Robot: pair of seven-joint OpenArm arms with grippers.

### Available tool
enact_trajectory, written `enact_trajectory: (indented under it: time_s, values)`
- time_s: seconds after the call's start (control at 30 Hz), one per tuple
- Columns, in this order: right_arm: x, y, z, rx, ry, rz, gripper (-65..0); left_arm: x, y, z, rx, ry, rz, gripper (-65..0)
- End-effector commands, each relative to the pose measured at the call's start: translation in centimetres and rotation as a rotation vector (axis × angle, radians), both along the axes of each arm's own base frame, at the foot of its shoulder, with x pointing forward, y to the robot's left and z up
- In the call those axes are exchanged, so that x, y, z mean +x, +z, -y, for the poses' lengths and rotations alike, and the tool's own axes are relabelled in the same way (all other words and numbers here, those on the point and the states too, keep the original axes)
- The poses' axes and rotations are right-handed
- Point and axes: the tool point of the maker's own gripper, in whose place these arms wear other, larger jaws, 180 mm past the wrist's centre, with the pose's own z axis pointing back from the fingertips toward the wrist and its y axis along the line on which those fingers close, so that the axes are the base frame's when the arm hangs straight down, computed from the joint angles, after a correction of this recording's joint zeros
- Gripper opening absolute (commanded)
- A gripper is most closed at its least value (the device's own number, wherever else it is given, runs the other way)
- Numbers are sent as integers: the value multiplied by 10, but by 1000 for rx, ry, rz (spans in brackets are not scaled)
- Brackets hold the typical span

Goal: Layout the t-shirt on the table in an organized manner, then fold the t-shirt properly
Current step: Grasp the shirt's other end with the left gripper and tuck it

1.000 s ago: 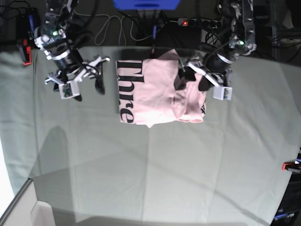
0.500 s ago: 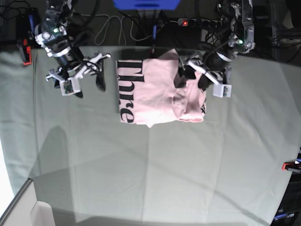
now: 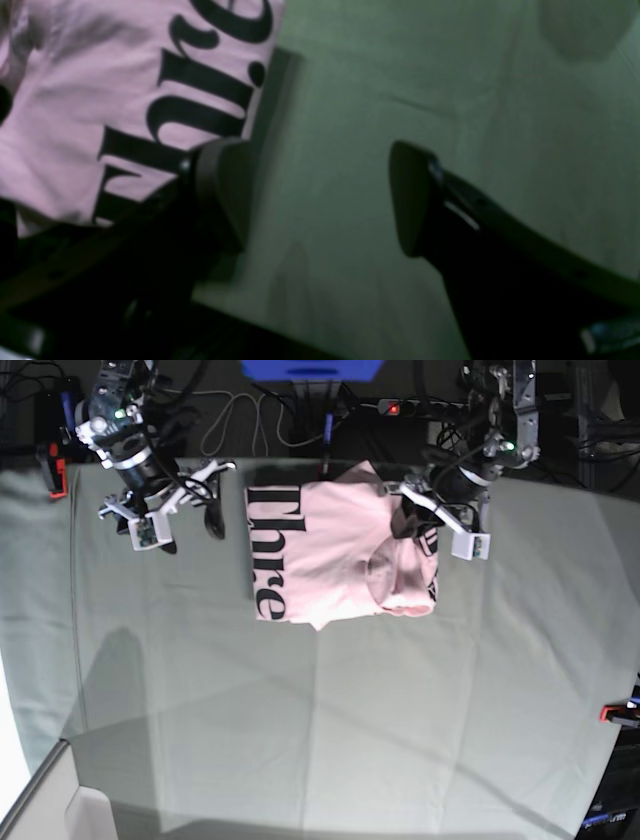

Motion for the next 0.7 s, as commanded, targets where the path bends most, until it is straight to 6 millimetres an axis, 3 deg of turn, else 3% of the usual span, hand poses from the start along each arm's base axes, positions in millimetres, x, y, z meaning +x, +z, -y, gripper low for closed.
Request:
enact_trajectory:
  time_s: [0.0,0.27,0.4,0.47,0.67]
  values:
    - [4,11,-2,18,1,48,-246,6,8,-5,-7,16,35,-650]
    - [2,10,-1,16,2,41,-247,11,15,-56,-1,167,55,-650]
    - [-2,8,-3,19,4,33,-247,8,18,-70,-29,216,55,-650]
    - [-2,8,-4,21,6,32,-247,9,17,-70,-25,198,54,-650]
    - [-3,7,-4,21,6,29,-247,9,5,-44,-57,135,19,-649]
